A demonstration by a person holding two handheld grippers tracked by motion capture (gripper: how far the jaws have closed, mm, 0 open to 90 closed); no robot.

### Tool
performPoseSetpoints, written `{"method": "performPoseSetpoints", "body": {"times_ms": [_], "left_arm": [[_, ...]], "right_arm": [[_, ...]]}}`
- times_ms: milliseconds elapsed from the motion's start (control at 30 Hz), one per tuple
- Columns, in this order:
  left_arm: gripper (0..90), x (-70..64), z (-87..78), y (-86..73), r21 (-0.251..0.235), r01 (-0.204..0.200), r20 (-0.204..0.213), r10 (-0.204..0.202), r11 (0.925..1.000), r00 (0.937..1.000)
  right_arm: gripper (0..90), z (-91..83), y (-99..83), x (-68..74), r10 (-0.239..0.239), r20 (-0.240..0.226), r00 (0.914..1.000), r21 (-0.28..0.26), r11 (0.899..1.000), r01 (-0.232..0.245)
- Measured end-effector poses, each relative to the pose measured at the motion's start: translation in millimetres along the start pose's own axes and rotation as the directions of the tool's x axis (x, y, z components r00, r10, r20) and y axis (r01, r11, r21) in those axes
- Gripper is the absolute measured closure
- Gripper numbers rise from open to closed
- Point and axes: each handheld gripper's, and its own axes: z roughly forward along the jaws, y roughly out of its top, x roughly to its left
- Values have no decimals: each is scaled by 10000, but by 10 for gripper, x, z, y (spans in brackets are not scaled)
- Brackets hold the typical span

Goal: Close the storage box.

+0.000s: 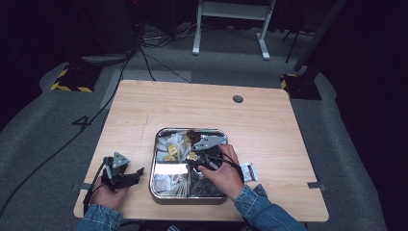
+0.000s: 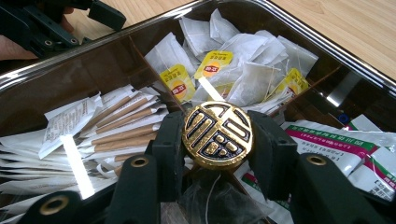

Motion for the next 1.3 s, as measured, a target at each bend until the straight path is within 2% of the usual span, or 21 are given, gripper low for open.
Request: {"method": "performPoseSetpoints", "body": {"times_ms": [333,433,1000,1100,1167,1300], "left_arm": [[303,0,0,0,-3,3,7,-3,10000,10000],[303,0,0,0,-2,0,-1,0,10000,10000],[302,0,0,0,-3,-1,3,1,10000,10000],[302,1,-2,0,26,-13,28,13,10000,10000],[301,1,-2,1,27,-11,27,11,10000,10000],[301,1,-2,1,31,-15,26,15,10000,10000]], "right_arm": [[591,59,-13,14,-8,94,10000,-13,10000,9],[590,75,-12,6,-148,152,9998,25,9999,147],[590,70,-22,26,-207,199,9996,37,9998,207],[590,71,-61,25,-203,200,9996,-202,9996,208],[589,66,-88,22,-215,199,9996,-349,9991,222],[588,81,-62,-14,-122,-20,9999,-167,9998,122]]}}
